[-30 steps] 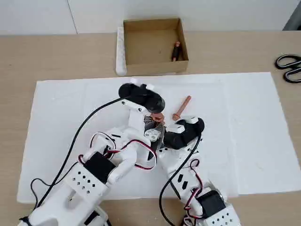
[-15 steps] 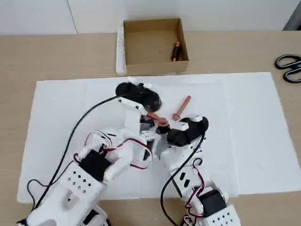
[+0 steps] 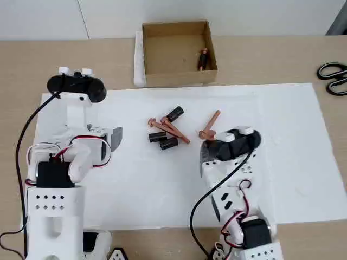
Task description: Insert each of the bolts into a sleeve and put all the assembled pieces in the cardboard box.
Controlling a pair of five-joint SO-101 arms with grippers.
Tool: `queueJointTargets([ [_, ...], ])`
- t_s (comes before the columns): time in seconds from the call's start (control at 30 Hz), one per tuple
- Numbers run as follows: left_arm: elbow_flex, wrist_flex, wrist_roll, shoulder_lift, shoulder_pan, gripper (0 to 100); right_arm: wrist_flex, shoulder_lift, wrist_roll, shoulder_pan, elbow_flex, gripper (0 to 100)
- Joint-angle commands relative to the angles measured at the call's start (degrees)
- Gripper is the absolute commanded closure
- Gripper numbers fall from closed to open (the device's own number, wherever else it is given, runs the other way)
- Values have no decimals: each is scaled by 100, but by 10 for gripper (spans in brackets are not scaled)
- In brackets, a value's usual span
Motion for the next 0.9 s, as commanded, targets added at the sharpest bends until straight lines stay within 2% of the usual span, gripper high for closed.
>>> queueJointTargets([
  [0.0, 136, -70, -44, -70, -26, 755, 92, 716, 369, 347, -1415, 995],
  [0.23, 919, -826, -18, -105, 0, 756, 119, 4119, 448, 541, -4782, 995],
  [0.87, 919, -862, -18, -105, 0, 756, 57, 12479, 431, 462, -12897, 995],
])
